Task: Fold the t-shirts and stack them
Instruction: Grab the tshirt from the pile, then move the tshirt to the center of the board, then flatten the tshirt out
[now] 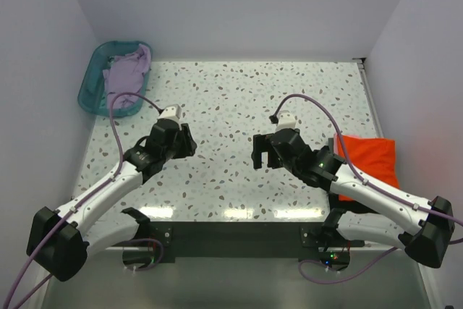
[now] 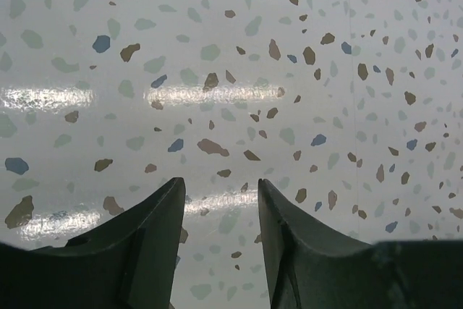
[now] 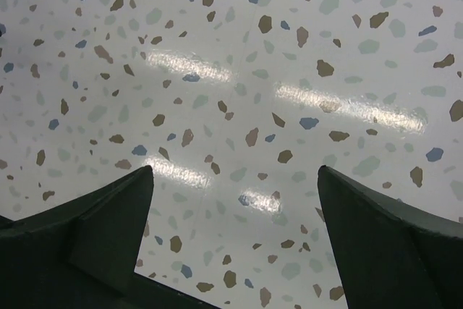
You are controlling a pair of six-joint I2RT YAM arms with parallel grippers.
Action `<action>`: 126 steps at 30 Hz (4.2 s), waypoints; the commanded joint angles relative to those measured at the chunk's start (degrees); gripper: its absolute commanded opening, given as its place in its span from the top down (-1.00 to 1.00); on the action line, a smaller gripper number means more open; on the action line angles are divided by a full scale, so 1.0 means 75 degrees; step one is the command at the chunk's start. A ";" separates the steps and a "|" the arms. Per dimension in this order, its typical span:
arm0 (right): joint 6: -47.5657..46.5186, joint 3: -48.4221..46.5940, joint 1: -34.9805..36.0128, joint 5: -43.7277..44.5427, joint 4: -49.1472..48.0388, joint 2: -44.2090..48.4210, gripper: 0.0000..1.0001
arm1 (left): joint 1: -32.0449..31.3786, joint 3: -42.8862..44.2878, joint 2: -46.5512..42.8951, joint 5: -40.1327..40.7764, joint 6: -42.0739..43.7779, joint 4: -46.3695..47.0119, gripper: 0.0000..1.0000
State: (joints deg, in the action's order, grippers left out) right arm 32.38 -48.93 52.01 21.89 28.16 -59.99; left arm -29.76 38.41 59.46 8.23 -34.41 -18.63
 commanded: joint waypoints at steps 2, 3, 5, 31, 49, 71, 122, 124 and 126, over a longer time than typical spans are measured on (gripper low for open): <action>-0.0403 -0.0273 0.0003 0.0151 -0.0064 0.0076 -0.97 | -0.0005 0.0467 0.0040 0.0648 -0.0145 0.0152 -0.04; -0.0450 -0.0273 0.0003 0.0163 -0.0040 0.0065 -0.97 | 0.0018 0.0584 0.0122 0.0962 -0.0192 0.0199 -0.05; -0.0509 -0.0215 0.0003 0.0152 -0.0063 0.0065 -0.97 | 0.0065 0.1122 0.0531 0.1397 -0.0367 0.0281 -0.07; -0.0732 -0.0355 -0.0009 -0.0973 -0.0415 -0.0743 -0.97 | 0.5338 0.8542 0.8803 0.2736 0.0839 -0.0093 -0.50; -0.0591 -0.0215 -0.0009 -0.1208 -0.0579 -0.0955 -0.97 | 0.5796 0.8941 0.8960 0.1364 0.0673 0.0597 1.00; -0.1060 -0.1082 -0.0009 -0.0716 -0.0814 -0.0674 -0.97 | 0.4404 1.0159 0.4390 -0.0757 0.2255 0.2801 1.00; -0.1036 -0.3389 0.2112 -0.0048 -0.1247 -0.5430 -0.46 | 0.2795 -0.1137 0.1213 -0.1273 -0.1505 0.1829 0.05; -0.1246 -0.3798 0.2124 0.0173 -0.1399 -0.5676 -0.43 | 0.3040 -0.1137 0.0886 -0.1145 -0.1563 0.1571 -0.06; -0.1399 -0.4197 0.2124 0.0362 -0.1434 -0.6143 -0.38 | 0.3812 -0.1091 0.0593 -0.1307 -0.1564 0.1384 -0.11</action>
State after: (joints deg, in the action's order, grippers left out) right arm 24.08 -74.52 67.53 19.97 21.08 -103.07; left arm -6.79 29.63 68.01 -1.30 -44.84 -9.13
